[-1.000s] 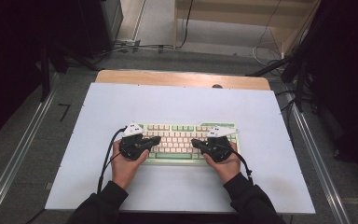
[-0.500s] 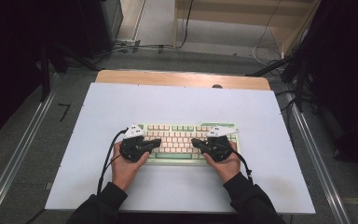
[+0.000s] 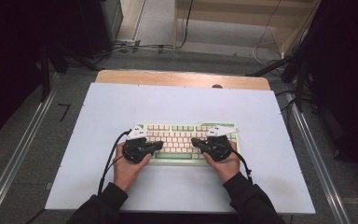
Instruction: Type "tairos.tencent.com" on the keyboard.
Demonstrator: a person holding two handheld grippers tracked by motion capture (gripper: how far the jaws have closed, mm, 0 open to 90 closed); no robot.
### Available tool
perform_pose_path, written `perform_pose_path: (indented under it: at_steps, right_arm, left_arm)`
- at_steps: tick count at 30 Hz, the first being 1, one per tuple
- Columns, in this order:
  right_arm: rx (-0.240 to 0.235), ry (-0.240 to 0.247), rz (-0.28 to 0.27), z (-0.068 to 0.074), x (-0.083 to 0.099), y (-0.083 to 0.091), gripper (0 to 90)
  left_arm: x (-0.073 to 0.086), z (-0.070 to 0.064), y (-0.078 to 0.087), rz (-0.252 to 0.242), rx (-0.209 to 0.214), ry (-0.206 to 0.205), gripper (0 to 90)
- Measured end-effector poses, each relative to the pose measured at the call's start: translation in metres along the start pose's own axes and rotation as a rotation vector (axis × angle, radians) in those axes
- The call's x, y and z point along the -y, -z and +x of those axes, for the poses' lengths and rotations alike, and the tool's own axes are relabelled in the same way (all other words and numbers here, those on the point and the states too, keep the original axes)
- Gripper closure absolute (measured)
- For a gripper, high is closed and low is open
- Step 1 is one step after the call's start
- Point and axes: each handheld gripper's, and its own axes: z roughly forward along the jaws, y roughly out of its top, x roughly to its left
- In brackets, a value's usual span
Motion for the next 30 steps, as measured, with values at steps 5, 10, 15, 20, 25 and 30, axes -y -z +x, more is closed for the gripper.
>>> perform_pose_path:
  at_steps: [5,10,15,20,25,30]
  right_arm:
    - [0.0,0.001,0.0,0.001,-0.001,0.0,88.3]
    - [0.003,-0.002,-0.003,0.001,-0.001,-0.001,88.3]
    - [0.004,-0.003,-0.003,0.0,-0.002,-0.001,88.3]
    - [0.004,-0.001,-0.004,0.001,-0.002,-0.002,88.3]
    - [0.005,-0.004,-0.004,0.0,-0.002,-0.001,88.3]
    - [0.008,-0.002,-0.006,0.0,-0.002,-0.002,88.3]
  left_arm:
    - [0.0,0.0,-0.001,0.005,0.002,-0.001,90.0]
    - [0.001,0.0,-0.004,0.027,0.01,0.0,90.0]
    - [0.003,0.001,-0.009,0.066,0.016,-0.003,90.0]
    - [0.002,-0.002,-0.007,0.051,0.02,-0.005,90.0]
    - [0.0,-0.001,0.0,-0.023,0.03,0.014,90.0]
    - [0.001,0.002,0.003,-0.052,0.03,0.04,90.0]
